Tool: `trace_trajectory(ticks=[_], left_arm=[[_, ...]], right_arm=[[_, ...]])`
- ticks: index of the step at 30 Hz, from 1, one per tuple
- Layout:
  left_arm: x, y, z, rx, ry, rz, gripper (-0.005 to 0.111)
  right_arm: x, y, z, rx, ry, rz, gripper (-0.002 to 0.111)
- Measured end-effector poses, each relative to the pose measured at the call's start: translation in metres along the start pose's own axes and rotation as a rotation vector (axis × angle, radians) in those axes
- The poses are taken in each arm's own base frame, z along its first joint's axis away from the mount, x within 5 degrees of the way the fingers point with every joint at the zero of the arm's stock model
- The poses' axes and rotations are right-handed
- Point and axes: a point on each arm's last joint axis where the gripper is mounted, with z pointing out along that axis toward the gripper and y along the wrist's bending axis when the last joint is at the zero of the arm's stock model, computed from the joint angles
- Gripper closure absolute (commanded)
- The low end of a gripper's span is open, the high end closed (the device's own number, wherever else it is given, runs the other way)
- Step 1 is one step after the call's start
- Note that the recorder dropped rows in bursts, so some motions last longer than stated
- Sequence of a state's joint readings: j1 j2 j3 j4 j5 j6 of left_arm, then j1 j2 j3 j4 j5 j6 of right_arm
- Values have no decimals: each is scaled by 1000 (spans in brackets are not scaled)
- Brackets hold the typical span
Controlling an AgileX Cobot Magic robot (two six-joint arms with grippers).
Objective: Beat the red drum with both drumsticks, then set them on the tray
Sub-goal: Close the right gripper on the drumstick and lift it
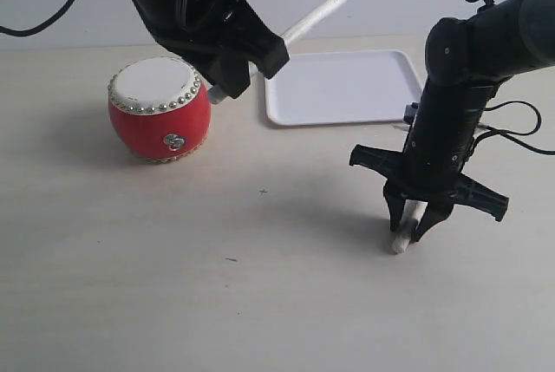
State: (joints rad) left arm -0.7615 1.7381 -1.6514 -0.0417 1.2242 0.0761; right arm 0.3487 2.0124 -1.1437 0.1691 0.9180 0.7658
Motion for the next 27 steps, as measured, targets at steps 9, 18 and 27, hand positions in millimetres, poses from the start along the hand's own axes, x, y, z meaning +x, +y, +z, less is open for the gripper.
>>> trace_trajectory(ticks=[9,18,27], left_arm=[[0,0,0,0,0,-21,107],[13,7,-50,-39,-117,-130,107],[84,35,-54,-94,-37,-372,107]], right_arm=[[1,-4,-3,4,-19,-27,108],[26,0,-105,-326,-332,-542,108],[54,-13,-123,-329,-221,-823,108]])
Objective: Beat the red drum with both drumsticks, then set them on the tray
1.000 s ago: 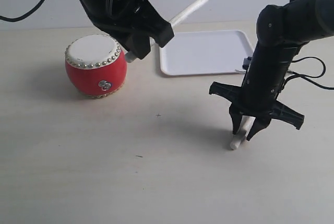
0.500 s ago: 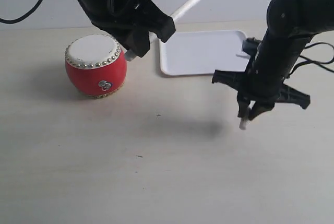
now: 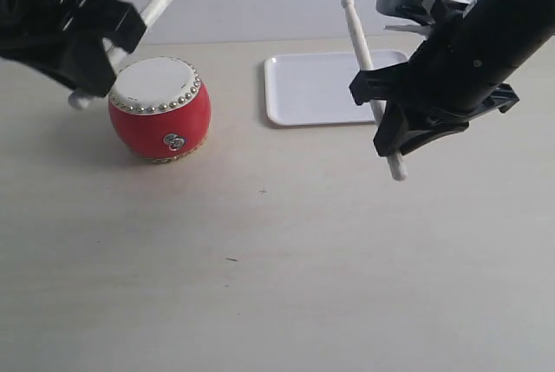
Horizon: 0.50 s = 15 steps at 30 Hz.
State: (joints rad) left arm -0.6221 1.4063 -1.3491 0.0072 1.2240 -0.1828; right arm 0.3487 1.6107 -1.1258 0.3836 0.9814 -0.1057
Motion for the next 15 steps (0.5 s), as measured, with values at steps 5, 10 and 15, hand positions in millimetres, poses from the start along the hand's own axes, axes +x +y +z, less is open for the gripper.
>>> trace_trajectory(ticks=[5,10,15], left_arm=[[28,6,1,-8,34,-60,107],[47,9,-2,-13,42,-98,107],[62,15,8,-58,79,-131,107]], right_arm=[[4,6,0,-66,47,-32,108],[6,19,-2,-208,61,-32,108],[-8,35,-8,-253,83,-97,108]])
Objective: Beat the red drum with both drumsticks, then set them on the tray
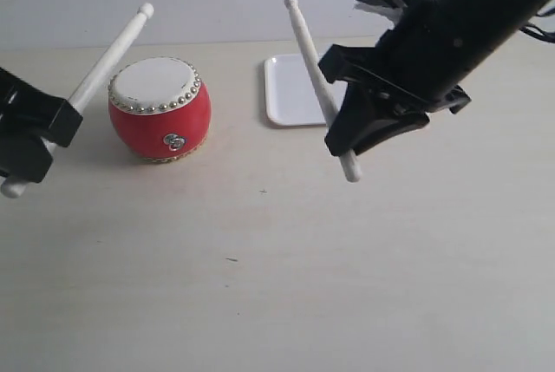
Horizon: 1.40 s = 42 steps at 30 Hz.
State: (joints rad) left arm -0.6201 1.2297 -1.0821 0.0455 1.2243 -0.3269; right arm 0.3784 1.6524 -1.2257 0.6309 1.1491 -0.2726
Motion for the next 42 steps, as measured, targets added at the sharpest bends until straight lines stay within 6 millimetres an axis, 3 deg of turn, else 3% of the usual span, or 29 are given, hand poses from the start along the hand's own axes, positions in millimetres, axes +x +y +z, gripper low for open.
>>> trace_trajectory(ticks=[6,11,15,21,26,32,36,42], left_arm=[[10,4,15,-39,49,-41,107],[11,5,18,-42,45,-52,107],[8,9,18,-84,19,-34,107],[3,18,18,-102,-10,3,107],[0,26,20,-110,-29,43,107],[-7,50,46,-156,75,28,107],[-14,70,63,-143,130,-1,107],[-17,76,68,-79,118,-2,107]], right_arm=[[-45,22,4,-33,-6,-78,108],[-67,21,17,72,8,-93,108],[-65,22,22,176,42,-126,108],[-63,30,27,181,58,-144,108],[-64,21,29,256,75,-166,108],[-67,9,47,280,123,-152,108],[-70,-3,72,257,183,-110,108],[-70,-8,83,249,208,-74,108]])
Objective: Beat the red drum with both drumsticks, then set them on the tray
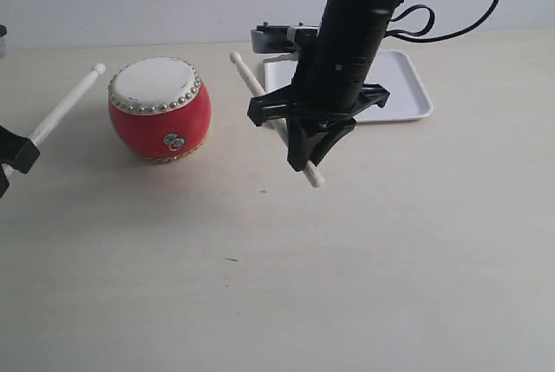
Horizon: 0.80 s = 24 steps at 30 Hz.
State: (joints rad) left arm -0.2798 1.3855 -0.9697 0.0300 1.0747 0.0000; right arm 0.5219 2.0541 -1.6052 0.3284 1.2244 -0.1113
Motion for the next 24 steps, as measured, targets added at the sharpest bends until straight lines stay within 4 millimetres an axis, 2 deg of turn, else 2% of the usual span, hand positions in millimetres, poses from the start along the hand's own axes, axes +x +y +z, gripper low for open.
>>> trace_trajectory(ticks=[3,5,8,10,12,14,16,18,20,24], left_arm=[[-1,-1,0,12,-10,5,107],[-1,-2,0,17,-10,6,107],[-1,-2,0,26,-10,8,107],[-1,-2,0,26,-10,9,107],[-1,-3,0,35,-11,12,107],[-1,-3,0,39,-11,18,107],[-1,-4,0,43,-11,21,107],[-1,-4,0,47,-11,22,107],[-1,-5,0,55,-7,29,107],[2,-7,-1,77,20,46,107]], right_arm=[[1,2,-6,0,-15,-3,108],[4,5,-19,6,-46,-15,108],[15,15,-54,18,-134,-42,108],[31,24,-81,21,-205,-59,108],[62,32,-108,23,-270,-77,108],[100,37,-120,45,-284,-98,108],[137,40,-126,60,-286,-118,108],[153,38,-123,64,-253,-115,108],[149,38,-116,44,-225,-101,108],[105,43,-88,-67,-150,-72,108]])
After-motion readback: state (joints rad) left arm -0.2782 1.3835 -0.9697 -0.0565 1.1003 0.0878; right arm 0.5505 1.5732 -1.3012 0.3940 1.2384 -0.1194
